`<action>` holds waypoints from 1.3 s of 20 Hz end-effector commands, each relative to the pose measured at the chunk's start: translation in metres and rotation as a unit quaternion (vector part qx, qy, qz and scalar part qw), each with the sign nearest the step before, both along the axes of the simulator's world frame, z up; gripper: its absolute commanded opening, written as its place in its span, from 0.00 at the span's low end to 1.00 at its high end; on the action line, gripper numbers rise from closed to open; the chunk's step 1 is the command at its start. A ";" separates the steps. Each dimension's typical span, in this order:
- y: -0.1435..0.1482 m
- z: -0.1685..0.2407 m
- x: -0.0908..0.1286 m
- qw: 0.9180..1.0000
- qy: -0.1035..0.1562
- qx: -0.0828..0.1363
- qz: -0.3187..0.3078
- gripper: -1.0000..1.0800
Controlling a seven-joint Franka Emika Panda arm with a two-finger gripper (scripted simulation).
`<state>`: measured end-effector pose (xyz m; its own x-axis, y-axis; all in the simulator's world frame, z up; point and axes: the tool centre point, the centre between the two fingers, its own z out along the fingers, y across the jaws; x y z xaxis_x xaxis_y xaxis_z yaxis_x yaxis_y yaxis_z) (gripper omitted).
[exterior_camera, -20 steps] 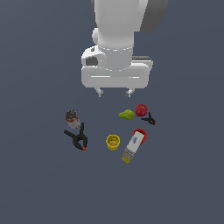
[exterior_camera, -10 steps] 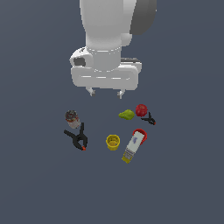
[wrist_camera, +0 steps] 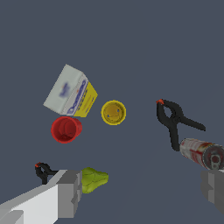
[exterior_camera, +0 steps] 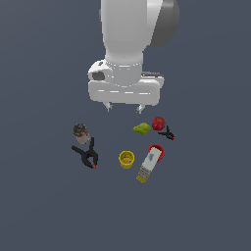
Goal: Pick up a designated object from a clutter of objects.
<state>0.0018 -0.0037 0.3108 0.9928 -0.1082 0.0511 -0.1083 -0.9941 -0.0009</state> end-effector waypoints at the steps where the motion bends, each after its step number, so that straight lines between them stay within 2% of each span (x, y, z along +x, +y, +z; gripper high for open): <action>1: 0.012 -0.012 -0.003 1.000 0.002 -0.001 -0.001 0.96; 6: 0.044 -0.048 -0.014 1.000 0.005 -0.003 -0.003 0.96; 10: 0.079 -0.084 -0.031 1.000 0.008 -0.005 -0.005 0.96; 18: 0.146 -0.157 -0.089 1.000 0.016 -0.004 -0.008 0.96; 26: 0.182 -0.200 -0.141 1.000 0.022 0.000 -0.009 0.96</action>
